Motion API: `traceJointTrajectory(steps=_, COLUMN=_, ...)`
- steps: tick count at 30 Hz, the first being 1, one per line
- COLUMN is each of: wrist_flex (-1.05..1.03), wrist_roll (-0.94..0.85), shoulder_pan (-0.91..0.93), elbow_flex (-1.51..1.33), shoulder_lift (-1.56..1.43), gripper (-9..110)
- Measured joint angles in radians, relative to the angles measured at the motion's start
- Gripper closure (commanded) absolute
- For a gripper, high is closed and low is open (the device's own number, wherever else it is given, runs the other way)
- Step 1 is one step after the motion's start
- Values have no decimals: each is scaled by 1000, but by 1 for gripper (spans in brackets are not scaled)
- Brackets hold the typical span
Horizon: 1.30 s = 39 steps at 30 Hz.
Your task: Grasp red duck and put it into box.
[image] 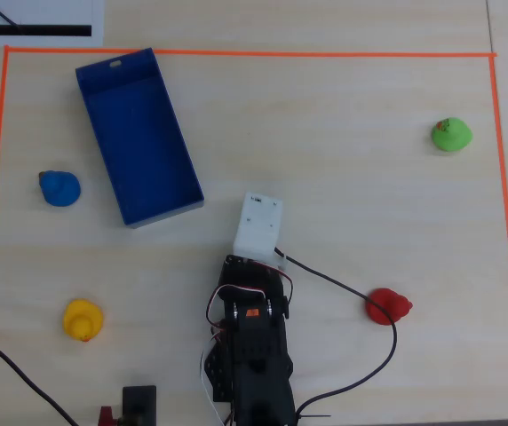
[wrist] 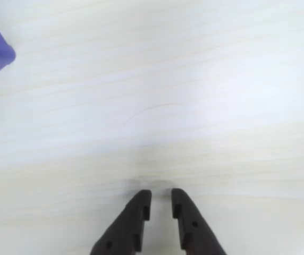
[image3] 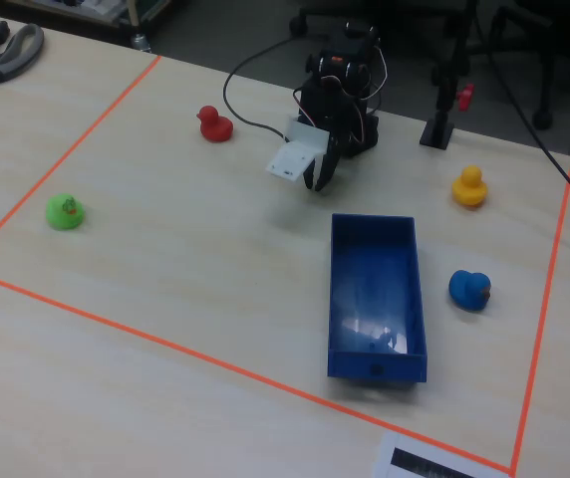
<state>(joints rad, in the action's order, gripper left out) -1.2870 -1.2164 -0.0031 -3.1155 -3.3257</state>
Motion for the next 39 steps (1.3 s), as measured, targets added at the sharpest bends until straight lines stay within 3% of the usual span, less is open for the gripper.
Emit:
traceJointTrajectory(steps=35, wrist_flex=0, wrist_roll=3, shoulder_pan=-14, elbow_flex=0, shoulder_lift=0, gripper=99)
traceJointTrajectory(steps=39, wrist_flex=0, wrist_roll=3, shoulder_pan=-14, elbow_flex=0, shoulder_lift=0, gripper=91)
